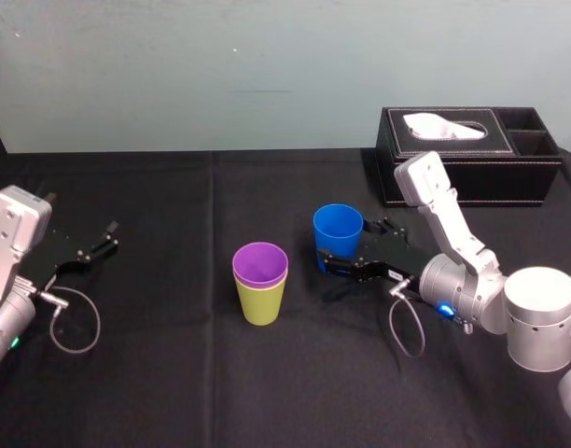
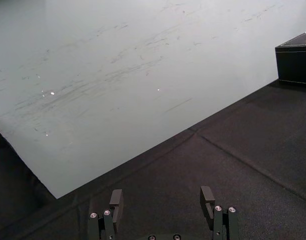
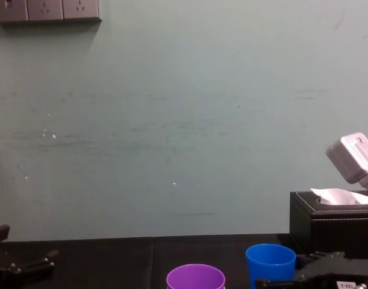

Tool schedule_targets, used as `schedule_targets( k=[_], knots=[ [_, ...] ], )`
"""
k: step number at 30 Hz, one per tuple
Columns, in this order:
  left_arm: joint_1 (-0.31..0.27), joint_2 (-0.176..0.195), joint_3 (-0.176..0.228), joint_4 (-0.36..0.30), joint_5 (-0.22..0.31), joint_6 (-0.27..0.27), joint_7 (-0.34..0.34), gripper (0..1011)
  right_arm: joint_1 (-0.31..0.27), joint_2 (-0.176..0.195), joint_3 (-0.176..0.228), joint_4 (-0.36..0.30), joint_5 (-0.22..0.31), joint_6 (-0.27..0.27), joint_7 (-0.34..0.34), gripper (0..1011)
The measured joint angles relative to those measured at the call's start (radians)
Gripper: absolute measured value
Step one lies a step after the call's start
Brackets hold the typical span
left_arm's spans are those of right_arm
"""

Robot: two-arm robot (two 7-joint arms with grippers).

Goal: Stack the three plastic cups sequentially using one hand.

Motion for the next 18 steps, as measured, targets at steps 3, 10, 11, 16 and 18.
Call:
schedule_targets(
  k=[3, 10, 11, 16, 18],
  knots=[
    [0.000, 0.000, 0.000, 0.000, 0.000, 0.000, 0.000, 1010, 0.001, -0.006, 0.002, 0.004, -0.008, -0.001, -0.002, 1000],
    [0.000, 0.000, 0.000, 0.000, 0.000, 0.000, 0.000, 1010, 0.009, -0.021, 0.007, 0.023, -0.029, -0.005, -0.011, 1000],
    [0.000, 0.000, 0.000, 0.000, 0.000, 0.000, 0.000, 1010, 0.011, -0.023, 0.007, 0.026, -0.031, -0.006, -0.011, 1000],
    [0.000, 0.000, 0.000, 0.000, 0.000, 0.000, 0.000, 1010, 0.018, -0.035, 0.012, 0.046, -0.041, -0.013, -0.014, 1000],
    [0.000, 0.000, 0.000, 0.000, 0.000, 0.000, 0.000, 1010, 0.022, -0.041, 0.015, 0.056, -0.045, -0.017, -0.014, 1000]
  ],
)
